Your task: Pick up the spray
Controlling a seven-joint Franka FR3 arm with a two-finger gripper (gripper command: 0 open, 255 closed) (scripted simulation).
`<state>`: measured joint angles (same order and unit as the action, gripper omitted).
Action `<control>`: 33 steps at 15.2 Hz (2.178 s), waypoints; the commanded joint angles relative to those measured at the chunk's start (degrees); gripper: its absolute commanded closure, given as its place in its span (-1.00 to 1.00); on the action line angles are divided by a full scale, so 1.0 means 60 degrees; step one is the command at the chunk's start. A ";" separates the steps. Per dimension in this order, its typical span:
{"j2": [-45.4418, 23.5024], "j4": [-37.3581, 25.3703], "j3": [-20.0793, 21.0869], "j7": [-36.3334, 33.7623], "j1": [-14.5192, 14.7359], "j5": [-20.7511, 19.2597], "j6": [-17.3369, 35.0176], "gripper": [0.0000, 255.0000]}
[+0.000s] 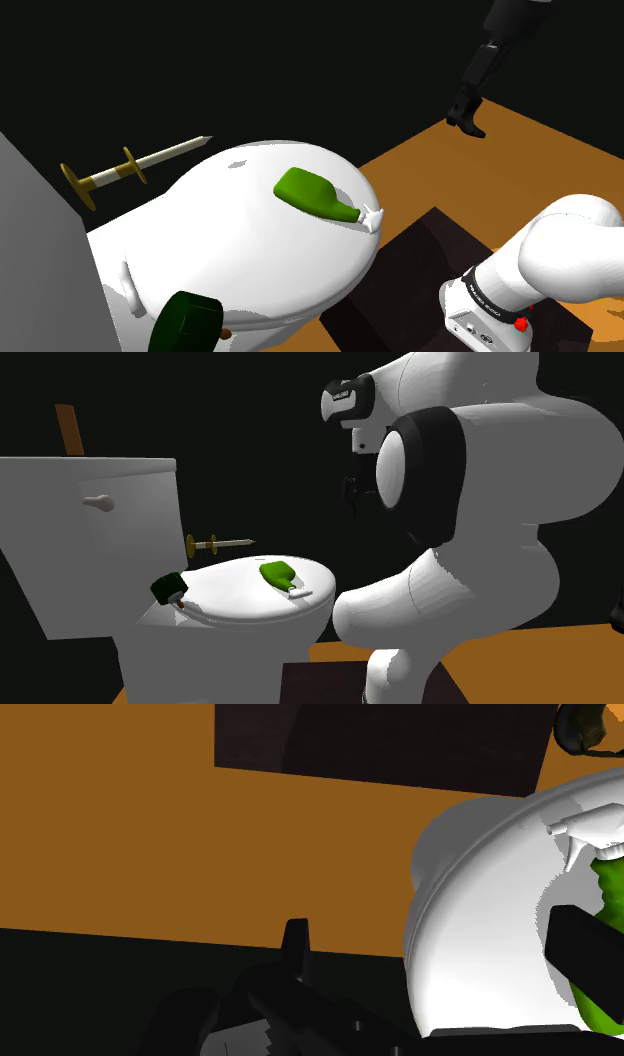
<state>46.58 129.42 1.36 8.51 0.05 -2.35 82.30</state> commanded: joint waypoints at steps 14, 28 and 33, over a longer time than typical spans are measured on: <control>-0.0777 0.2054 0.1676 -0.0888 0.1237 0.1684 0.3004 -1.00; -0.2978 0.2691 0.3410 -0.1522 0.2235 0.2834 0.6194 -1.00; -0.3324 0.3171 0.3561 -0.1505 0.2240 0.2901 0.7017 -1.00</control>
<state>27.35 147.98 22.44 -0.46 13.52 15.01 123.16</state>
